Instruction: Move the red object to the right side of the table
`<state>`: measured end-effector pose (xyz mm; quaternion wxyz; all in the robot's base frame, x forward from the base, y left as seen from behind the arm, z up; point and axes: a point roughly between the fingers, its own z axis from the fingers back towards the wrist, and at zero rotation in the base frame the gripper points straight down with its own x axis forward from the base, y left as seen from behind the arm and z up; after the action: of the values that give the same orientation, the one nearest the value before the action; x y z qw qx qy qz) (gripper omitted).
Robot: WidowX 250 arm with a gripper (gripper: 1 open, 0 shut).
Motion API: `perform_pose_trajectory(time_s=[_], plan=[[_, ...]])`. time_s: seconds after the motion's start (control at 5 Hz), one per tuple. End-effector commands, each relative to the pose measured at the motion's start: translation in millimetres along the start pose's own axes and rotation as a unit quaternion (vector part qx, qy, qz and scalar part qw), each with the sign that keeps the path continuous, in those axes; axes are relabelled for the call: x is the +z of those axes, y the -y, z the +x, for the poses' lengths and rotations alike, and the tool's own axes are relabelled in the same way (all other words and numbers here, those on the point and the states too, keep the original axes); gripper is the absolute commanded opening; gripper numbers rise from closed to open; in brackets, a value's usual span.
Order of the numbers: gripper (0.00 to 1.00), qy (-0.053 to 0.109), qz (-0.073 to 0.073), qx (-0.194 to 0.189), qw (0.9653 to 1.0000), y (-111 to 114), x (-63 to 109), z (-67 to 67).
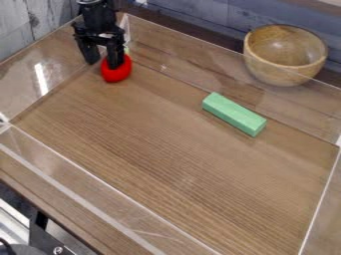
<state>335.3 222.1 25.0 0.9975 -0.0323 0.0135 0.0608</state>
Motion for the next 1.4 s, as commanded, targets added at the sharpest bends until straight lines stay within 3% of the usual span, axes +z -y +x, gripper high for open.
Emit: perform_pose_trajectory(time_s=[0.0, 0.6, 0.8, 1.0, 1.2], plan=[[1.00, -0.010, 0.000, 0.019, 0.9998, -3, -14.6, 0.3], [1.00, -0.016, -0.005, 0.023, 0.9996, 1, -27.7, 2.6], [0.00, -0.018, -0.007, 0.024, 0.9995, 2, -31.3, 2.9], [0.00, -0.020, -0.011, 0.023, 0.9995, 5, -29.5, 1.3], [0.00, -0.021, -0.024, 0.020, 0.9993, 13, -15.1, -3.2]])
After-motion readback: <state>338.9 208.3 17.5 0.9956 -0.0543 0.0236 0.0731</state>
